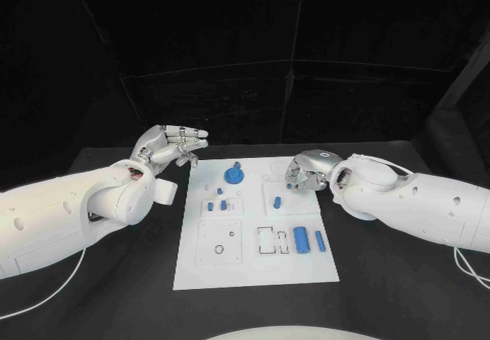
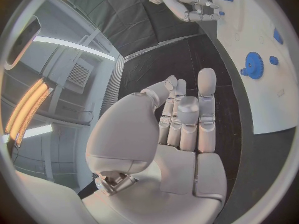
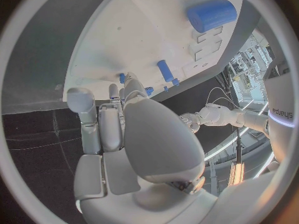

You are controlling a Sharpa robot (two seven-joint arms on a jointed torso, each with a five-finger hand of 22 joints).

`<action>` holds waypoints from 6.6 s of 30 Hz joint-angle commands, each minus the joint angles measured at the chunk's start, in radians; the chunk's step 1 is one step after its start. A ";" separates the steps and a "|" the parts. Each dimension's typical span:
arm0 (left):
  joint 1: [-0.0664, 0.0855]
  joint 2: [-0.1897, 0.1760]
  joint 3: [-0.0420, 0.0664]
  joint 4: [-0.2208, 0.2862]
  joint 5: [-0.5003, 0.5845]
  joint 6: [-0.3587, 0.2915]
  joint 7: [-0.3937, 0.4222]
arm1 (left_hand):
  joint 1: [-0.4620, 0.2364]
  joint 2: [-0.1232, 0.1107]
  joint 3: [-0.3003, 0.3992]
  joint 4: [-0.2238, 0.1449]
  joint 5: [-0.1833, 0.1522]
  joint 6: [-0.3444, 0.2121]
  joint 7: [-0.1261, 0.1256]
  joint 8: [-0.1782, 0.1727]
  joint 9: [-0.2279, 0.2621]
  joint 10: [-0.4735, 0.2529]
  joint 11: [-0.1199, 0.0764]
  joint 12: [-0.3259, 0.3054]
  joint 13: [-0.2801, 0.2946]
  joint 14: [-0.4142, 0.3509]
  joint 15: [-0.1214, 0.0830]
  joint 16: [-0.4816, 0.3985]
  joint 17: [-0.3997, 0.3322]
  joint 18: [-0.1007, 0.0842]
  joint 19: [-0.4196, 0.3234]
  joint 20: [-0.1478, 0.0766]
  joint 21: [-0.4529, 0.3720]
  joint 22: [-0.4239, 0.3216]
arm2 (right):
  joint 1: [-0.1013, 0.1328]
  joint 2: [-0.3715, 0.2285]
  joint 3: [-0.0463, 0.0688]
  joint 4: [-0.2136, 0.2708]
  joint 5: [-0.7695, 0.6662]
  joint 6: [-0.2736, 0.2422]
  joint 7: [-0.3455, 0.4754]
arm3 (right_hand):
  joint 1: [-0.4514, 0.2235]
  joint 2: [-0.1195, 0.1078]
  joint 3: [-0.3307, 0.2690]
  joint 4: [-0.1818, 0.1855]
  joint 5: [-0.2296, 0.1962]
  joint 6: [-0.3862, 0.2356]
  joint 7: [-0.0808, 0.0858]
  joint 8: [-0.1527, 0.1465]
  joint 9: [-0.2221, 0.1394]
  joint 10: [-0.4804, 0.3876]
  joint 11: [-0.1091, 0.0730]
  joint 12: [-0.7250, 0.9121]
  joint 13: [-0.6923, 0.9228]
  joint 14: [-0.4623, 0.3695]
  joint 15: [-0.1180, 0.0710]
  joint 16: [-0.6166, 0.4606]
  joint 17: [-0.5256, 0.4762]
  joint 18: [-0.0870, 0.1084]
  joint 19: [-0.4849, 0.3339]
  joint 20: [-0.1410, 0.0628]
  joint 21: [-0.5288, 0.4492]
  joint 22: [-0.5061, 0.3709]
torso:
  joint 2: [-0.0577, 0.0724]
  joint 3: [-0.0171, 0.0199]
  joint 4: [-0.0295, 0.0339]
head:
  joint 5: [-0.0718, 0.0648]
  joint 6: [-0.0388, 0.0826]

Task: Assemble the parts on the task board

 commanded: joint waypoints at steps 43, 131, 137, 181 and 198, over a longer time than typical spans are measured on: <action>0.000 0.001 0.000 -0.006 0.060 0.033 0.027 | -0.001 0.012 -0.013 -0.002 0.002 0.000 0.004 0.008 -0.004 -0.025 0.002 0.016 0.008 -0.021 0.004 -0.016 -0.020 0.019 -0.022 0.000 -0.037 -0.023 | -0.028 0.028 0.000 -0.002 -0.103 -0.019 -0.084 | 0.012 -0.033 0.331 -0.065 -0.080 0.123 -0.011 -0.024 0.003 0.143 -0.020 -0.034 -0.102 0.042 -0.018 -0.009 -0.021 0.000 0.029 -0.010 0.048 0.068 | -0.001 0.0004 -0.0011 | 0.001 -0.017; 0.001 0.031 -0.001 -0.031 0.060 0.055 0.006 | 0.002 0.012 -0.018 -0.006 0.002 -0.010 0.008 0.007 -0.007 -0.043 0.006 0.026 0.012 -0.031 0.007 -0.022 -0.030 0.020 -0.028 0.002 -0.049 -0.030 | -0.090 0.165 -0.046 0.222 -0.083 -0.028 -0.062 | -0.152 -0.098 0.539 -0.152 -0.088 0.142 -0.011 -0.048 0.005 0.158 -0.018 -0.051 -0.120 0.044 -0.017 0.002 -0.021 -0.001 0.032 -0.009 0.063 0.086 | 0.000 -0.0013 -0.0003 | 0.122 -0.071; 0.001 0.031 -0.001 -0.034 0.060 0.056 0.005 | 0.002 0.012 -0.018 -0.006 0.002 -0.010 0.008 0.007 -0.007 -0.043 0.006 0.026 0.012 -0.031 0.007 -0.022 -0.030 0.020 -0.028 0.002 -0.049 -0.030 | -0.092 0.165 -0.046 0.225 -0.085 -0.024 -0.059 | -0.152 -0.098 0.539 -0.152 -0.088 0.142 -0.011 -0.048 0.005 0.158 -0.018 -0.051 -0.120 0.044 -0.017 0.002 -0.021 -0.001 0.032 -0.009 0.063 0.086 | 0.000 -0.0015 -0.0013 | 0.126 -0.073; 0.001 0.031 -0.001 -0.037 0.060 0.069 -0.005 | 0.002 0.012 -0.018 -0.006 0.002 -0.010 0.008 0.007 -0.007 -0.043 0.006 0.026 0.012 -0.031 0.007 -0.022 -0.030 0.020 -0.028 0.002 -0.049 -0.030 | -0.098 0.191 -0.047 0.201 -0.105 0.012 -0.081 | -0.248 -0.136 0.519 -0.148 -0.071 0.053 0.016 -0.067 -0.004 0.074 0.010 -0.092 -0.134 0.042 0.006 0.003 -0.027 0.003 0.014 0.007 0.042 0.053 | 0.000 -0.0013 -0.0013 | 0.129 -0.078; 0.001 0.029 -0.001 -0.039 0.060 0.082 -0.018 | 0.001 0.013 -0.019 -0.005 0.002 -0.011 0.009 0.009 -0.008 -0.048 0.007 0.031 0.014 -0.034 0.008 -0.024 -0.035 0.020 -0.029 0.003 -0.051 -0.031 | -0.097 0.079 -0.045 0.307 -0.058 -0.167 -0.023 | -0.262 -0.140 0.478 -0.159 -0.042 -0.015 0.018 -0.053 0.004 0.000 0.021 -0.073 -0.127 0.030 0.016 -0.017 -0.061 0.011 -0.002 0.020 0.012 0.009 | -0.002 -0.0027 -0.0021 | 0.119 -0.066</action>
